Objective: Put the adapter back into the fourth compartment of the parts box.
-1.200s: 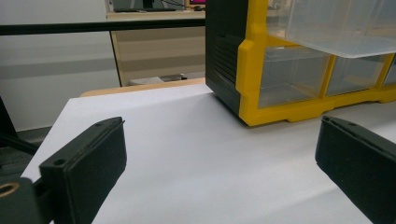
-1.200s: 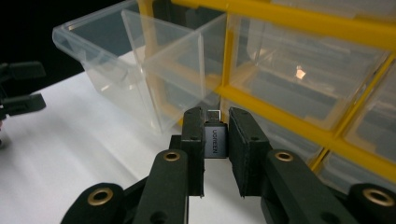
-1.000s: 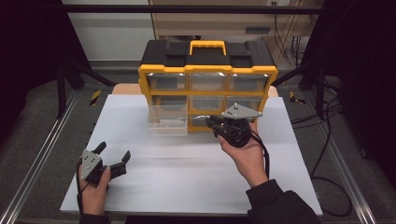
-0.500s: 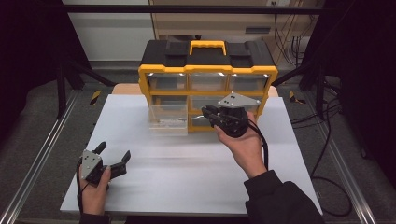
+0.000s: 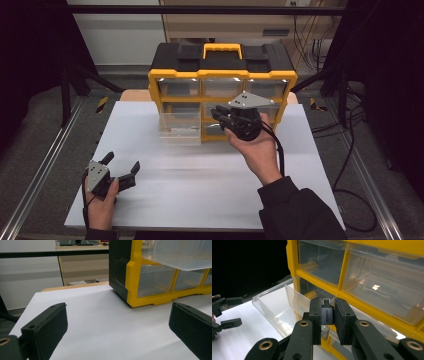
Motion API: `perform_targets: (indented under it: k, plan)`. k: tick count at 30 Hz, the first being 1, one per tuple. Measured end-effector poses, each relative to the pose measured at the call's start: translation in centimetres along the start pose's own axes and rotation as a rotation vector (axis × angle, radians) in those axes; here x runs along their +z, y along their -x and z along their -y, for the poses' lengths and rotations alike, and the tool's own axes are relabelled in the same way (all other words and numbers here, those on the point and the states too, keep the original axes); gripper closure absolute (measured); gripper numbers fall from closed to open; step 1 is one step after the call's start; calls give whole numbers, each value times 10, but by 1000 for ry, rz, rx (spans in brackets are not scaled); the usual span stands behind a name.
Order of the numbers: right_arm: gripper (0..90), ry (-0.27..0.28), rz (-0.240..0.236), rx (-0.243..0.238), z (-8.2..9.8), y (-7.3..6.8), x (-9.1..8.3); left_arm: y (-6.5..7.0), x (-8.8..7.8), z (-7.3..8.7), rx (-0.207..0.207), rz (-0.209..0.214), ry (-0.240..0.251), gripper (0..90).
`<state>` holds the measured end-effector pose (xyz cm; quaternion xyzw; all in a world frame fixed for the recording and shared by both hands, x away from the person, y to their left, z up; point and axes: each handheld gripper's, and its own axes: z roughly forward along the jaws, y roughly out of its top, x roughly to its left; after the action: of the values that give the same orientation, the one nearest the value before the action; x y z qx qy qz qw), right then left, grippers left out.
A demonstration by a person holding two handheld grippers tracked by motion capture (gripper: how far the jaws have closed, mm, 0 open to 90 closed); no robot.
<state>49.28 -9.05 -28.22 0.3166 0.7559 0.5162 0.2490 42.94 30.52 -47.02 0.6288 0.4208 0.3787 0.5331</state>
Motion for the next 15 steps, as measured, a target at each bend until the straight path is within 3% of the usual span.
perform_targets:
  k: [15]
  plan:
    - [762,4,-14,-3,-8,-3,8,0,0,0,-1,1,2,16]
